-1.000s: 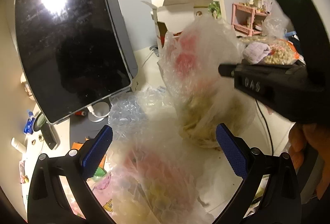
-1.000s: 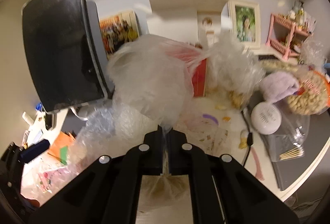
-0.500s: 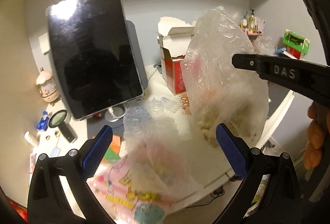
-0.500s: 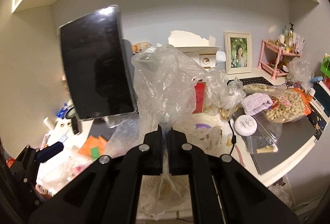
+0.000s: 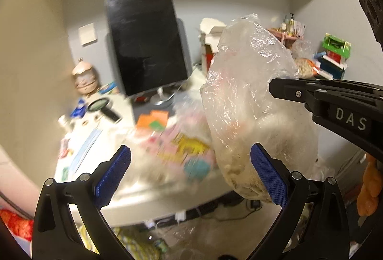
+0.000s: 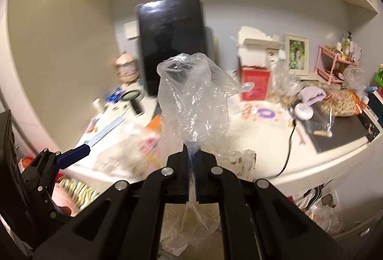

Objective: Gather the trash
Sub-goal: 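Lift the bag with the right tool and carry it down toward the bin, then lower the bag into the grey bin and open the right tool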

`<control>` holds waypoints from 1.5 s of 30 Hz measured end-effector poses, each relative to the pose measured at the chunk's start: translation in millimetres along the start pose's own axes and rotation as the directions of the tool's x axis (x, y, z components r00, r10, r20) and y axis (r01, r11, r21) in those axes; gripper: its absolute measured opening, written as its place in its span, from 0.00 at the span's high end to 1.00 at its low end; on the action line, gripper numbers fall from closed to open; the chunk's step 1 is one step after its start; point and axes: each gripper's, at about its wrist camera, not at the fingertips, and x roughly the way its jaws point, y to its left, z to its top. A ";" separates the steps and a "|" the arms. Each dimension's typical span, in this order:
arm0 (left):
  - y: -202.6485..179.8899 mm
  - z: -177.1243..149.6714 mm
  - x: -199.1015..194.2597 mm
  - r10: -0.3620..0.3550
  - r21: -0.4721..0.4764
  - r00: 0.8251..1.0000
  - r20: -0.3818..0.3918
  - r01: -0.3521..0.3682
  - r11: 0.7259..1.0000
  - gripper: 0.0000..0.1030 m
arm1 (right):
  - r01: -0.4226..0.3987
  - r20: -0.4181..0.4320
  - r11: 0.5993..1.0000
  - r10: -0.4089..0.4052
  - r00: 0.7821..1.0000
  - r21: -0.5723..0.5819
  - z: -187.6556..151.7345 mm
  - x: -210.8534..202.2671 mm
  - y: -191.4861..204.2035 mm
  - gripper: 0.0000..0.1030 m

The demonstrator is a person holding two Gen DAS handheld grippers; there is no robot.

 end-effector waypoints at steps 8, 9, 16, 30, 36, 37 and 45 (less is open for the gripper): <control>34.2 -87.1 -65.7 0.039 -0.013 0.997 -0.061 -0.040 0.999 0.06 | -0.073 -0.073 0.997 0.071 0.995 -0.033 -71.8 -30.0 74.6 0.95; 35.8 -95.2 -70.1 0.041 -0.012 0.997 -0.071 -0.042 0.999 0.06 | -0.079 -0.080 0.996 0.076 0.994 -0.034 -78.0 -31.5 80.7 0.95; 55.0 -167.1 -104.9 0.075 -0.034 0.988 -0.138 -0.080 0.996 0.06 | -0.149 -0.165 0.987 0.138 0.977 -0.057 -132.0 -36.7 128.9 0.95; 74.0 -309.8 -81.4 0.172 -0.119 0.928 -0.330 -0.222 0.968 0.06 | -0.333 -0.417 0.933 0.251 0.874 -0.136 -254.3 24.1 165.6 0.95; 63.0 -372.6 -44.0 0.174 -0.143 0.889 -0.424 -0.256 0.956 0.06 | -0.391 -0.548 0.907 0.249 0.799 -0.158 -322.5 64.4 172.3 0.95; 59.9 -385.7 -35.7 0.177 -0.140 0.880 -0.442 -0.262 0.955 0.06 | -0.403 -0.571 0.902 0.249 0.782 -0.158 -335.8 73.5 172.9 0.95; 40.1 -478.9 15.8 0.191 -0.080 0.817 -0.545 -0.277 0.958 0.06 | -0.425 -0.707 0.892 0.201 0.678 -0.154 -436.6 152.7 169.6 0.95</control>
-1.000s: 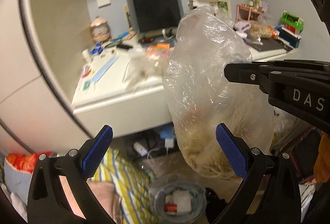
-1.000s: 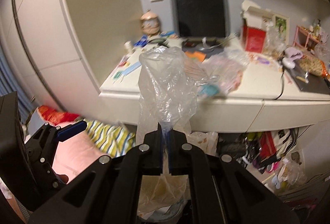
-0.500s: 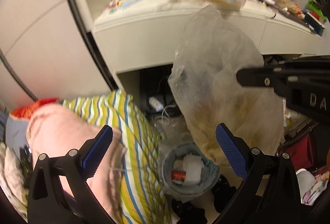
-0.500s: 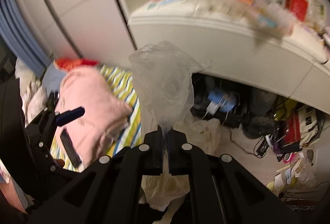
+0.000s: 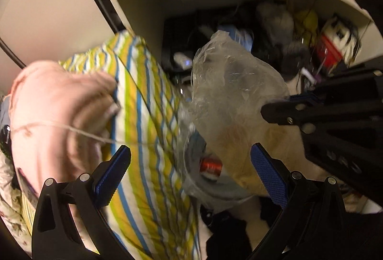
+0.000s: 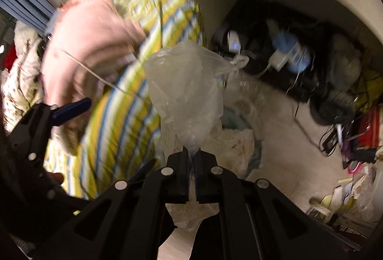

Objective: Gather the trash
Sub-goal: 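Lower the bag into the grey bin and open the right tool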

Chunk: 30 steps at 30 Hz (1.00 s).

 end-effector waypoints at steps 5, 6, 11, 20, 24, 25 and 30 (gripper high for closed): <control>-6.8 -32.5 56.6 0.007 0.019 0.997 -0.073 -0.006 1.000 0.06 | 0.018 -0.099 1.000 -0.019 0.995 -0.002 -8.1 70.8 -14.8 0.95; -7.7 -36.0 64.2 0.009 0.020 0.997 -0.078 -0.008 1.000 0.06 | 0.025 -0.117 1.000 -0.025 0.993 -0.005 -9.9 82.7 -17.5 0.95; -13.5 -51.5 102.0 0.010 0.017 0.993 -0.119 -0.008 1.000 0.06 | 0.082 -0.218 0.997 -0.079 0.973 0.005 -23.6 139.1 -33.4 0.67; -5.0 -33.6 87.7 -0.015 0.030 0.990 -0.140 0.019 0.999 0.06 | 0.180 -0.138 0.984 -0.179 0.974 -0.006 -13.6 100.5 -56.2 0.07; -0.7 -9.3 56.0 -0.025 0.057 0.995 -0.100 0.030 0.998 0.06 | 0.209 -0.064 0.977 -0.206 0.976 0.047 3.2 43.5 -62.6 0.07; 1.1 -3.2 47.1 -0.026 0.062 0.996 -0.088 0.032 0.998 0.06 | 0.218 -0.029 0.973 -0.217 0.976 0.080 8.9 17.2 -64.3 0.07; 8.3 36.5 -9.9 -0.041 0.081 0.999 -0.025 0.043 0.996 0.06 | 0.224 0.106 0.954 -0.248 0.963 0.201 25.9 -69.8 -62.7 0.07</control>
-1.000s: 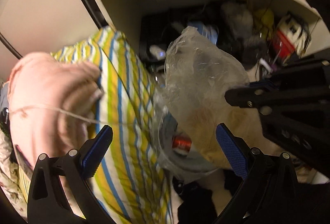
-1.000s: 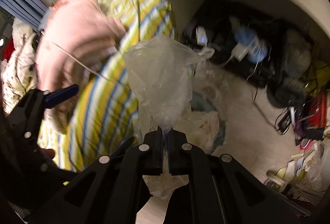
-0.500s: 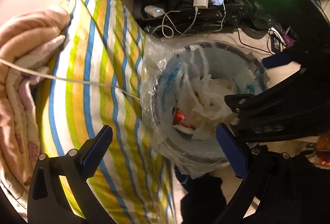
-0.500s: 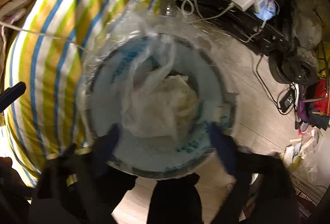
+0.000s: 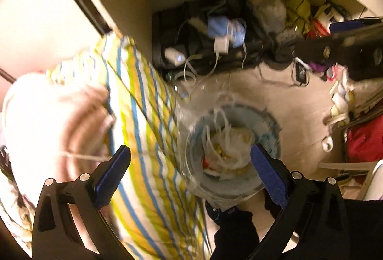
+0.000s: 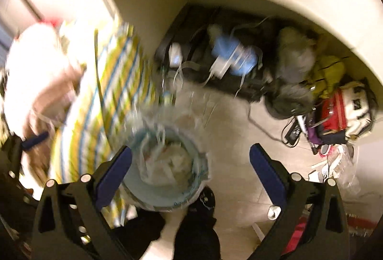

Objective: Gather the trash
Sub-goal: 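Lower the bag into the grey bin and open the right tool, then raise the right tool back up to the desk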

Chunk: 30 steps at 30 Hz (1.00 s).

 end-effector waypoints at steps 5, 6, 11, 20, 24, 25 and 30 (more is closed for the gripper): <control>-1.4 34.5 -68.5 -0.020 0.059 0.995 0.098 0.014 0.998 0.06 | 0.009 0.135 0.994 -0.023 0.991 0.105 23.7 -85.7 -12.1 0.07; -2.4 39.2 -78.1 -0.024 0.072 0.994 0.111 0.016 0.997 0.06 | 0.009 0.152 0.994 -0.026 0.988 0.113 25.9 -98.3 -13.2 0.07; -8.7 63.8 -135.3 -0.031 0.158 0.980 0.196 -0.001 0.987 0.06 | 0.006 0.230 0.991 -0.038 0.972 0.136 40.0 -154.5 -13.3 0.07; -12.4 90.1 -196.3 -0.075 0.173 0.959 0.273 0.027 0.984 0.06 | 0.027 0.337 0.988 -0.078 0.938 0.154 42.4 -215.3 -6.2 0.07; -18.0 90.7 -217.5 -0.105 0.202 0.946 0.305 0.043 0.978 0.06 | 0.057 0.369 0.983 -0.119 0.922 0.175 40.5 -236.6 -8.9 0.07; -19.4 91.4 -223.0 -0.118 0.209 0.943 0.311 0.053 0.977 0.06 | 0.068 0.376 0.981 -0.134 0.917 0.183 39.5 -241.8 -10.5 0.07; -22.3 97.6 -240.4 -0.166 0.225 0.926 0.339 0.092 0.970 0.06 | 0.113 0.389 0.966 -0.198 0.900 0.232 33.9 -261.2 -21.3 0.07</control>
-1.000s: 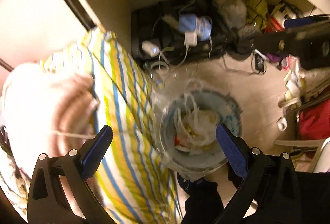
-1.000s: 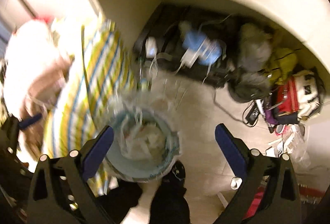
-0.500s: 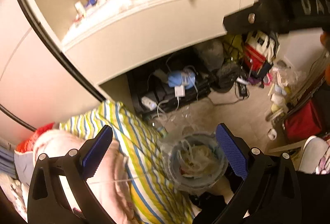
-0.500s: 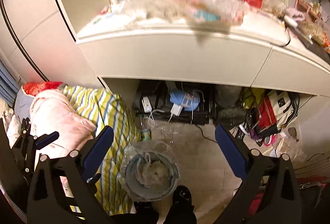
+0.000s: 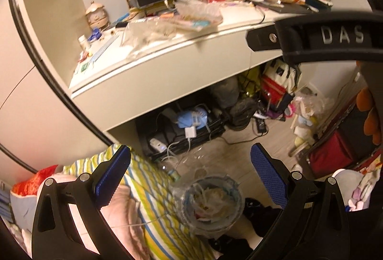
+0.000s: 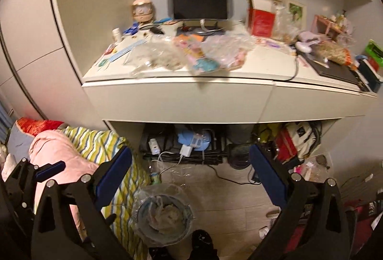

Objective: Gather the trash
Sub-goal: 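Raise the right tool back up to the desk, then grasp the bubble wrap with the right tool and lift it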

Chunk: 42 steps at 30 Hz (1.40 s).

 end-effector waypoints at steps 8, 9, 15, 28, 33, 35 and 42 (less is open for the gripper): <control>6.8 54.1 -5.8 -0.010 -0.050 0.997 0.083 0.014 0.999 0.06 | 0.051 0.041 0.997 -0.053 0.998 0.053 23.6 -12.8 -37.0 0.07; 7.3 60.8 -5.2 -0.007 -0.051 0.996 0.093 0.011 0.999 0.06 | 0.051 0.045 0.997 -0.053 0.998 0.057 27.2 -11.8 -40.5 0.07; 4.3 105.4 10.8 0.014 -0.050 0.991 0.135 -0.008 0.999 0.06 | 0.010 0.043 0.996 -0.014 0.999 0.087 61.9 16.2 -72.0 0.07; -22.9 222.1 111.3 0.059 -0.008 0.987 0.153 -0.058 0.998 0.06 | -0.074 -0.033 0.986 0.080 0.996 0.147 169.4 127.5 -140.7 0.07; -28.5 255.1 149.7 0.070 -0.007 0.989 0.131 -0.070 0.998 0.06 | -0.116 -0.100 0.974 0.137 0.985 0.194 195.6 178.8 -160.8 0.07; -31.6 265.1 162.1 0.069 -0.002 0.990 0.127 -0.070 0.998 0.06 | -0.137 -0.126 0.967 0.167 0.978 0.216 202.4 198.8 -165.2 0.07; -40.1 289.9 203.2 0.073 0.028 0.992 0.100 -0.076 0.997 0.06 | -0.174 -0.183 0.943 0.231 0.955 0.283 216.1 250.1 -173.6 0.07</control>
